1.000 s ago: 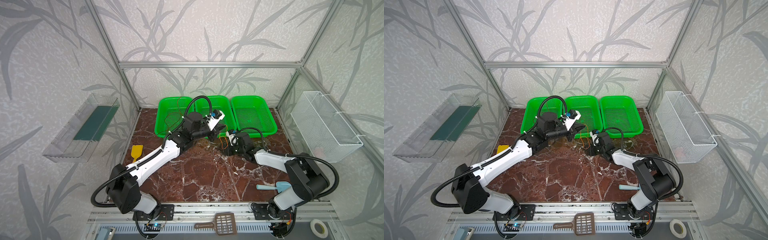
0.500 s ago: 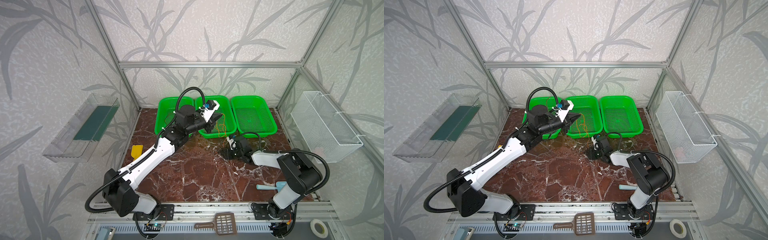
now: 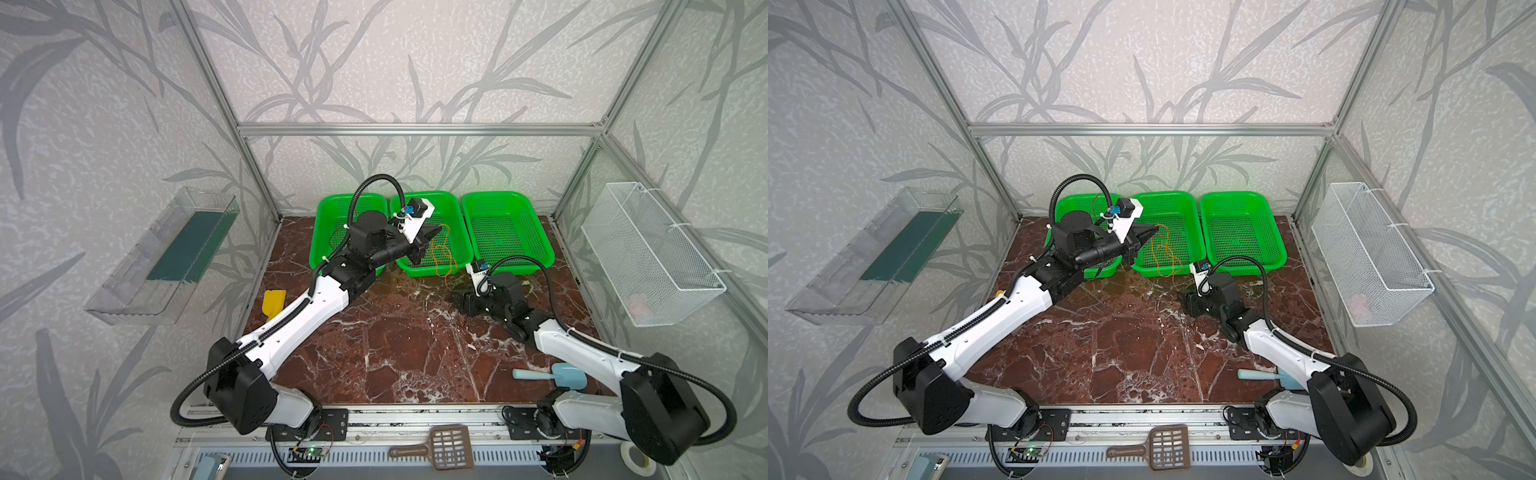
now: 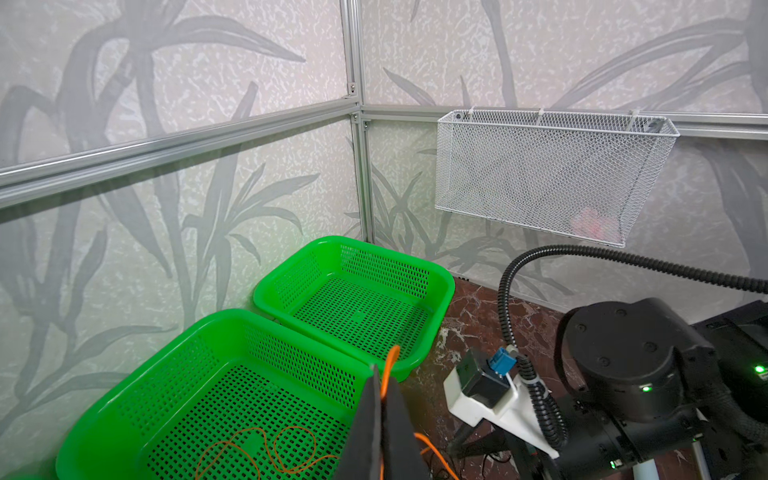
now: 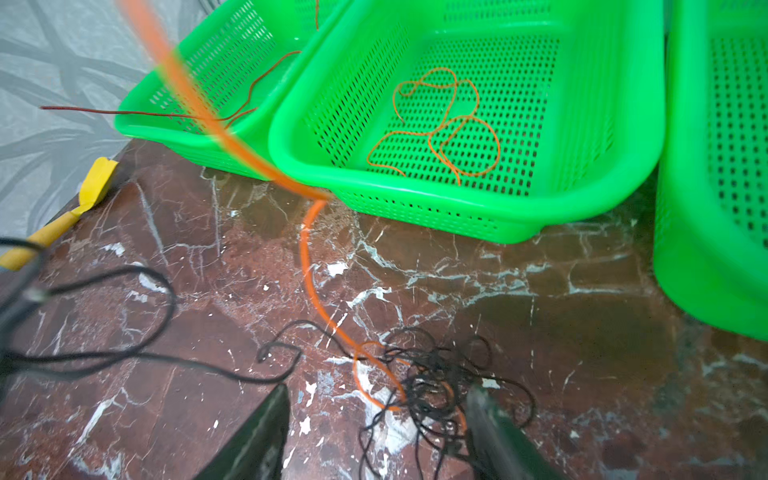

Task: Untangle the cables
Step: 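Lift the orange wire up with the left gripper while the right pins the pile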

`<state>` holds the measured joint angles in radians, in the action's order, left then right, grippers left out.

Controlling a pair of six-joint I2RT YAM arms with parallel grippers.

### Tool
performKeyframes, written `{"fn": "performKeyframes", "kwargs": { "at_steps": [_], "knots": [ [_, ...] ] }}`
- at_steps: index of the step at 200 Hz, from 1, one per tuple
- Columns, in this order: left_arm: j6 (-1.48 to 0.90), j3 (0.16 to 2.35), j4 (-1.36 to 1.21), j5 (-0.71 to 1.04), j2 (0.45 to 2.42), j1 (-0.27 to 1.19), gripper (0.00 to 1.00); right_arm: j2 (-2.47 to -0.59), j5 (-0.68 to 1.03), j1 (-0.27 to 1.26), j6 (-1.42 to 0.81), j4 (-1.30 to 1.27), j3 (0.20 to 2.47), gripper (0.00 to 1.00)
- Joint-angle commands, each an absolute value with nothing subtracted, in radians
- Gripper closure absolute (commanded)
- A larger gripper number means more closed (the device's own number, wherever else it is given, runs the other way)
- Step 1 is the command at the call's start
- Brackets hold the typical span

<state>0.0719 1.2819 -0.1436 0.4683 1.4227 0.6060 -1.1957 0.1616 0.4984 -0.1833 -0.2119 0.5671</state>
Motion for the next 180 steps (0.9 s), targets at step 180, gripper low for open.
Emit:
{"fn": "performKeyframes", "kwargs": {
  "at_steps": [180],
  "knots": [
    [0.038, 1.298, -0.183, 0.466, 1.404, 0.625, 1.00, -1.050, 0.316, 0.645, 0.048, -0.364, 0.605, 0.43]
  ]
}}
